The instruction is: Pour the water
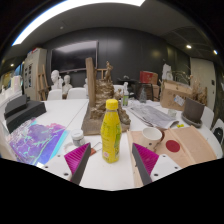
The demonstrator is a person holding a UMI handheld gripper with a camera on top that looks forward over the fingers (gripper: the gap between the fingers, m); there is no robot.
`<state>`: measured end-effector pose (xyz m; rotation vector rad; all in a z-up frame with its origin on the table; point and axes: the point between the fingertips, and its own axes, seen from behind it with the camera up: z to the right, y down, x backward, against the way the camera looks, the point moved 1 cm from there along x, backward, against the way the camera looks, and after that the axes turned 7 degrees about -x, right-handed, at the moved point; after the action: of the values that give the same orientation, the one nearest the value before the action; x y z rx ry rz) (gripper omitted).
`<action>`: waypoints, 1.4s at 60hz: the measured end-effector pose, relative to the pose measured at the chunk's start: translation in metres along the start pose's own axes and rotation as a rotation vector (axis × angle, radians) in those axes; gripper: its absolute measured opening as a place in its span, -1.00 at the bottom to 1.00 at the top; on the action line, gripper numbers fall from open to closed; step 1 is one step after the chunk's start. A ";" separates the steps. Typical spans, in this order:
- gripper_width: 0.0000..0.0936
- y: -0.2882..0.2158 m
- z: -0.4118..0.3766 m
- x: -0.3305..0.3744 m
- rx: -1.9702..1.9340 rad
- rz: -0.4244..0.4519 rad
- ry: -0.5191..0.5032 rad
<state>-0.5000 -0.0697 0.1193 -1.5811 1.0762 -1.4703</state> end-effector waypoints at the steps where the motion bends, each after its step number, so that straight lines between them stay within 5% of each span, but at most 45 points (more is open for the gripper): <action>1: 0.81 0.001 0.000 -0.008 -0.006 0.000 0.000; 13: 0.67 0.012 -0.001 -0.085 -0.051 -0.023 -0.015; 17: 0.49 0.017 -0.005 -0.101 -0.053 -0.026 -0.032; 22: 0.05 0.018 -0.002 -0.113 -0.046 -0.009 -0.025; 38: -0.41 0.013 -0.001 -0.118 -0.057 0.017 -0.046; 59: -0.41 -0.033 -0.008 -0.102 -0.226 0.042 -0.117; 84: -0.41 -0.116 -0.014 -0.096 -1.496 -0.052 -0.550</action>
<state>-0.5023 0.0647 0.1880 -2.6935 1.8818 0.0815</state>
